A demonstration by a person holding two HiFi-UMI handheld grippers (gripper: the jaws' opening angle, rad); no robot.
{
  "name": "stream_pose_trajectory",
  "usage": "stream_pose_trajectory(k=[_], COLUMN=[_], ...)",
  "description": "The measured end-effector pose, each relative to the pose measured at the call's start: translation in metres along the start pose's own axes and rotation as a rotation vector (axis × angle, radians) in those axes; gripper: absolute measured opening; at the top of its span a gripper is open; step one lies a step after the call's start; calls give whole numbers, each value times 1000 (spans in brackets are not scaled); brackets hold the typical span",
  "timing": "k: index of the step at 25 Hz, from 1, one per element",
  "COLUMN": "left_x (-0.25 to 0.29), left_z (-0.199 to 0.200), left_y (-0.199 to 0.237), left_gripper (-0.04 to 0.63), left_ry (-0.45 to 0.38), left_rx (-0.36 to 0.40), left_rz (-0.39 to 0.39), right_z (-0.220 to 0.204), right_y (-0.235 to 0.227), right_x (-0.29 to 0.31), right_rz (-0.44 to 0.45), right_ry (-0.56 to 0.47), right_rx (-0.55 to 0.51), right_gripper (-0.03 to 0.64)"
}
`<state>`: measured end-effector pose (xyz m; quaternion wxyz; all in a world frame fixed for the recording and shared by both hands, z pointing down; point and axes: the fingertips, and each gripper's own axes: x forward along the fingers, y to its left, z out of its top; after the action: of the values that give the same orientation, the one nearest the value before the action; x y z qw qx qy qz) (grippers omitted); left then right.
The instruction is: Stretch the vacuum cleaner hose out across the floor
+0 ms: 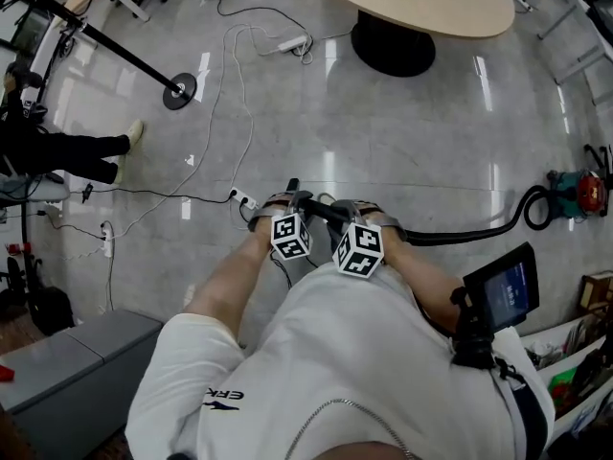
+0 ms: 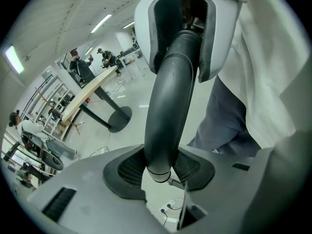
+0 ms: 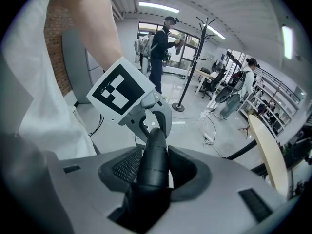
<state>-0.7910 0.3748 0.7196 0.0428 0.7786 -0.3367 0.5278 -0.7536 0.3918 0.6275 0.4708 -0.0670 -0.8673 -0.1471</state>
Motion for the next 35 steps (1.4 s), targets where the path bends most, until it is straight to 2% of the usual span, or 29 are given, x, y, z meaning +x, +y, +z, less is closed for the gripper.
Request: stream_pose_trajectory(k=[14, 22, 31, 35], left_x=[-4, 10, -11, -15], left_z=[-69, -116, -128, -149], left_y=[97, 173, 200, 220], left_gripper=[144, 144, 144, 144], left_ry=[76, 106, 118, 116], left_rx=[-96, -149, -136, -127], left_rz=[27, 40, 72, 79], right_z=[70, 113, 144, 165], right_y=[-76, -139, -153, -163], right_x=[59, 109, 107, 123], right_rz=[95, 139, 120, 115], right_ry=[-53, -76, -104, -101], right_rx=[-54, -81, -76, -74], right_gripper=[168, 167, 167, 167])
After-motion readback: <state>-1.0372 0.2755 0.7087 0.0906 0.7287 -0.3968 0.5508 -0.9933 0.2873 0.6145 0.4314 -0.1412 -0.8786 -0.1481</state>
